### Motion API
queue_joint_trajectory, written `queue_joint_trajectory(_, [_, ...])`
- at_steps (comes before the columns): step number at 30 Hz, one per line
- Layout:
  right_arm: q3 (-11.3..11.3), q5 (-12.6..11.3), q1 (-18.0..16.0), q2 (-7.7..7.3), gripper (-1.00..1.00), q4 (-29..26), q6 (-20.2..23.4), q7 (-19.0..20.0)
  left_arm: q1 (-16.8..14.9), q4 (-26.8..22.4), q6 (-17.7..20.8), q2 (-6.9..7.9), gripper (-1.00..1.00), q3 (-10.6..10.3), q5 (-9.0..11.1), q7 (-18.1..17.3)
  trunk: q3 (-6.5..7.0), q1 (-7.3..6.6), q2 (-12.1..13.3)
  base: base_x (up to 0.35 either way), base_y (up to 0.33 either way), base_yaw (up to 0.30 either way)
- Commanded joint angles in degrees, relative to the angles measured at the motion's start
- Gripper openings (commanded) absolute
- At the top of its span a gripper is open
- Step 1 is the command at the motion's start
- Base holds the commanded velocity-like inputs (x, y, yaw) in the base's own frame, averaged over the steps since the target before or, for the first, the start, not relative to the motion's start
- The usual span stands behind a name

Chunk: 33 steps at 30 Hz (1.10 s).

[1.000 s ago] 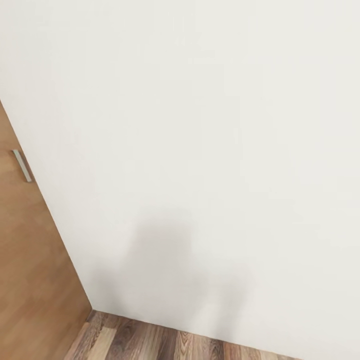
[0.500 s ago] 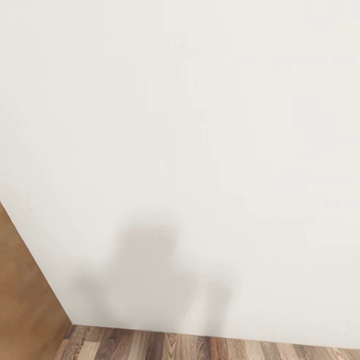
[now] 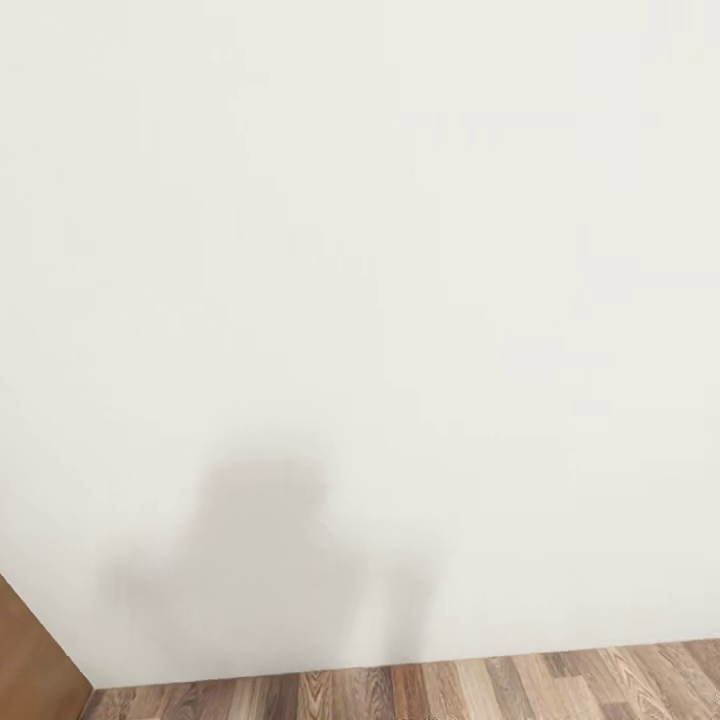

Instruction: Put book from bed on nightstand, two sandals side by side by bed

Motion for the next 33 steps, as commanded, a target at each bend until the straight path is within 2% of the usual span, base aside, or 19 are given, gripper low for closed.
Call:
queue_joint_trajectory(1, [-0.13, -0.02, -0.01, 0.01, 1.0, -0.01, -0.14, 0.05, -0.03, 0.04, -0.19, -0.01, 1.0, 0.02, -0.17, 0.07, -0.05, 0.0, -0.03, 0.0, 0.0, -0.282])
queue_joint_trajectory(33, [-0.13, -0.02, -0.01, 0.01, 1.0, -0.01, -0.14, 0.05, -0.03, 0.04, -0.2, -0.01, 1.0, 0.0, -0.17, 0.07, -0.05, 0.0, -0.03, 0.0, 0.0, -0.283])
